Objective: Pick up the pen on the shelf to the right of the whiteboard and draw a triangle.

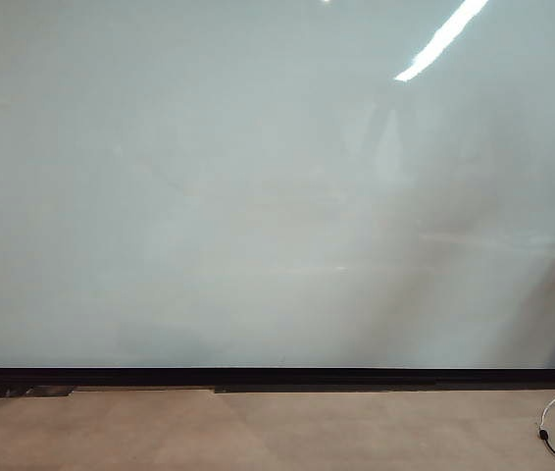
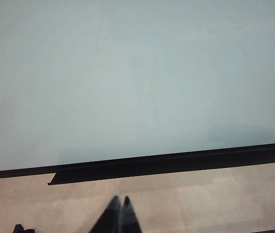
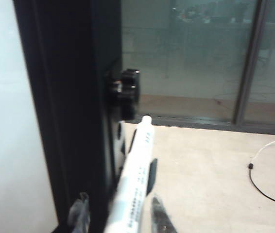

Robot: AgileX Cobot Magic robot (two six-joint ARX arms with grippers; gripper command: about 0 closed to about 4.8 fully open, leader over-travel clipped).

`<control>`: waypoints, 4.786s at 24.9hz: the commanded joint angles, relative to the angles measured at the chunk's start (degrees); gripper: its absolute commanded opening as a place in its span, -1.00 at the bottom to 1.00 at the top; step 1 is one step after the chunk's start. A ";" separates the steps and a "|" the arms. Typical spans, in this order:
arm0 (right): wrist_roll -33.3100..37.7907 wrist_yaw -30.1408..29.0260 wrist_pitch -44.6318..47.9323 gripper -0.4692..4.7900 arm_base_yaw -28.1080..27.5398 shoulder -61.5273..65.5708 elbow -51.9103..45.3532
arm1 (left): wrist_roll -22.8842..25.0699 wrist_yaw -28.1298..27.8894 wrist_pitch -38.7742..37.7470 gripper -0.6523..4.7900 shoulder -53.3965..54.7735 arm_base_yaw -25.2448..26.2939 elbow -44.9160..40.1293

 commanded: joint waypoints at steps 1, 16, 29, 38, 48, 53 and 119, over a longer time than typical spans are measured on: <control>0.13 -0.50 0.94 -0.31 -0.02 -0.15 0.15 | 0.04 0.02 0.28 -0.78 0.00 -0.02 0.20; 0.15 -0.50 0.94 -0.66 -0.07 -0.17 0.13 | 0.04 0.02 0.28 -0.78 0.00 -0.02 0.20; 2.51 6.32 -6.45 -0.85 -8.04 -13.20 -2.10 | 0.04 0.02 0.15 -0.78 0.00 -0.02 0.20; 5.01 20.17 -18.03 -0.85 -4.98 -44.30 -20.28 | 0.04 0.02 0.13 -0.78 0.00 -0.02 0.20; 2.40 20.33 -51.71 -0.85 8.28 -76.08 -22.10 | 0.04 0.02 0.09 -0.78 0.00 0.00 0.20; 3.13 26.03 -53.31 -0.85 25.44 -78.93 -22.08 | 0.04 0.02 0.09 -0.78 0.00 -0.02 0.20; -4.22 34.62 -30.62 -0.85 59.25 -33.18 -1.53 | 0.04 0.02 0.09 -0.78 0.00 -0.02 0.20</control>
